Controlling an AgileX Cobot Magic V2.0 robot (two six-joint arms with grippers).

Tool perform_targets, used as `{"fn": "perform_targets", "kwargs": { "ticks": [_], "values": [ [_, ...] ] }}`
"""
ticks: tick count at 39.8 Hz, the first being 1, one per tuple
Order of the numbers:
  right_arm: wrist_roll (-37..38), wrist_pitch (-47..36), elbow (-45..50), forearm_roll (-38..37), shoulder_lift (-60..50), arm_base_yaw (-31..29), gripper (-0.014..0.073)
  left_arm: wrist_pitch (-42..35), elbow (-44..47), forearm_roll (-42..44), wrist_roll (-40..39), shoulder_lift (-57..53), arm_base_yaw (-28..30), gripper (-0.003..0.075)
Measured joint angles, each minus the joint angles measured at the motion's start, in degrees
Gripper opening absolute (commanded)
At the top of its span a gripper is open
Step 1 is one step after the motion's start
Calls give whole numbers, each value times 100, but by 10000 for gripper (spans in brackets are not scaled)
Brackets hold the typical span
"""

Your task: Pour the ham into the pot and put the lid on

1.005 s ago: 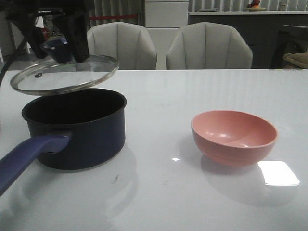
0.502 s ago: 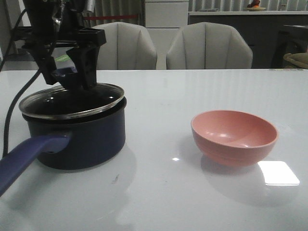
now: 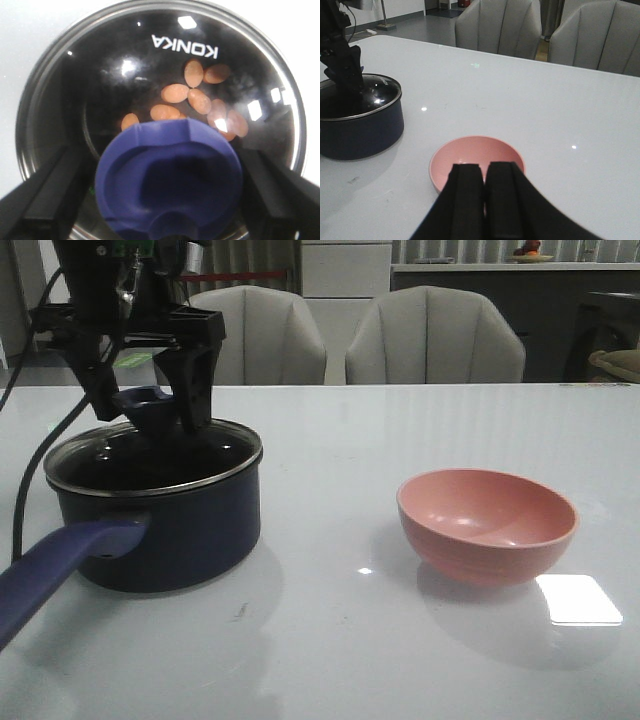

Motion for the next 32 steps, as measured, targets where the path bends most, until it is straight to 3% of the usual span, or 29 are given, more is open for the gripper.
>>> {"fn": "perform_targets", "kwargs": {
  "ticks": [19,32],
  "values": [
    [0,0,0,0,0,0,161,256,-444,8,0,-336,0,637],
    [0,0,0,0,0,0,161,-298,810,8,0,-2121,0,637]
  ]
}}
